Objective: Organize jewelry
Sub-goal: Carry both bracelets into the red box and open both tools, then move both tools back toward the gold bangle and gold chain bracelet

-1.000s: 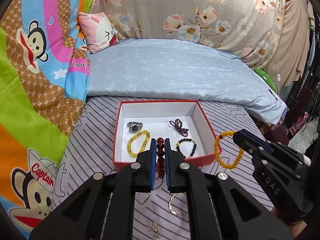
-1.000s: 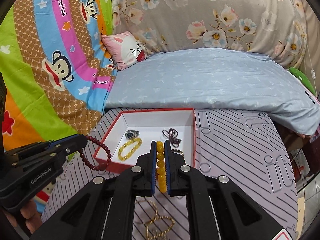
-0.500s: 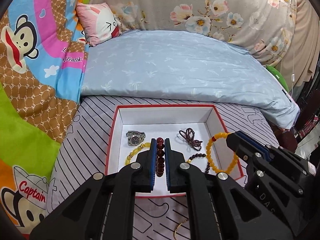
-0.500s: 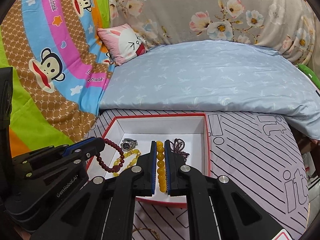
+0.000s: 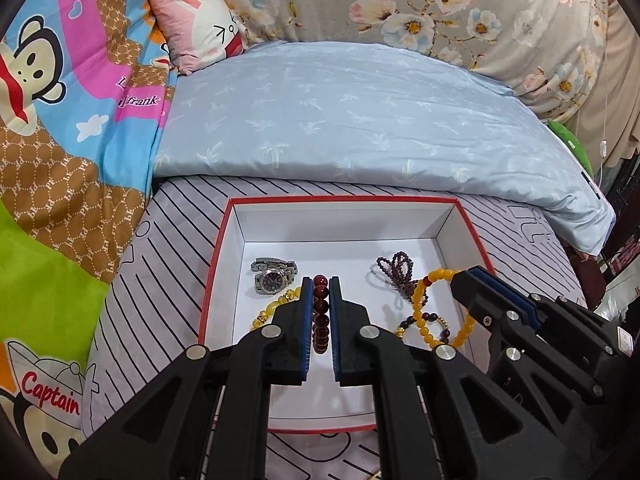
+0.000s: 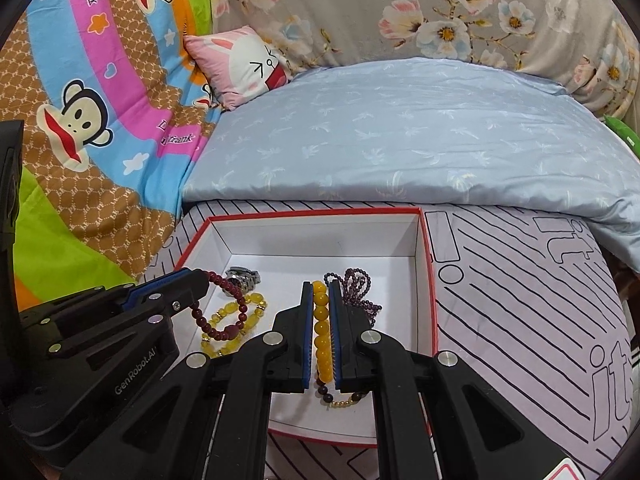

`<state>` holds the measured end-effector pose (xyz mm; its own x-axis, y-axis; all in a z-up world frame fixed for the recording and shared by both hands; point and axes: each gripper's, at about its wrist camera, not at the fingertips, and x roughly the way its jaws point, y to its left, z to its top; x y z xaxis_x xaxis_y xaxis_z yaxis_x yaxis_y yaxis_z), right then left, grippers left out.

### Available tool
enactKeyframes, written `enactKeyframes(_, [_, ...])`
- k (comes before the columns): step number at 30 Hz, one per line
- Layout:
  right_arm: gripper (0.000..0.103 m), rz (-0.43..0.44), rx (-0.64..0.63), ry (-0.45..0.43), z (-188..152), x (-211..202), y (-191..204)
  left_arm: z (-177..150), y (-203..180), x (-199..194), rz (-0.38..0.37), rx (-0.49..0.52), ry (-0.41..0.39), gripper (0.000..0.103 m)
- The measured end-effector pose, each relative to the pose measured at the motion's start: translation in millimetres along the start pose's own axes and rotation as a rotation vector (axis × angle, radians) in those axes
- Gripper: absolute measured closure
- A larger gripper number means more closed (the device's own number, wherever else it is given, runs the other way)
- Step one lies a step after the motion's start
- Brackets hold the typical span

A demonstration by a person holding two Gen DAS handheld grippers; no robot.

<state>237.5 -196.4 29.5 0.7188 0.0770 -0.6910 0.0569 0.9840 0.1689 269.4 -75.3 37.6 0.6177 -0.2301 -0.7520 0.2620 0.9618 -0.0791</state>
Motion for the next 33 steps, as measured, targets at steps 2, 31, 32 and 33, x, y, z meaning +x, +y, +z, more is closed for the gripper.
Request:
enactKeyframes(2, [0.096,-0.003,0.002,0.007,-1.6,3.8,-1.7,-1.2,1.2,5.6,0.006,-0.003,0.010,0.096])
enactKeyframes(31, [0.056,-0.094,0.004,-0.002,-15.8,-3.9,-1.0,-16.2,2.4,17.7,0.116,-0.001,0.041,0.066])
enactKeyframes(32, [0.056,-0.095,0.004,-0.003,-16.3,-5.5,-0.9,-16.3,2.1,16.3,0.116,-0.001,0.040,0.066])
enactKeyframes(33, [0.056,-0.096,0.004,-0.005,-16.7,-7.6,-0.7,-16.2,1.7,15.1,0.116,0.000,0.038,0.066])
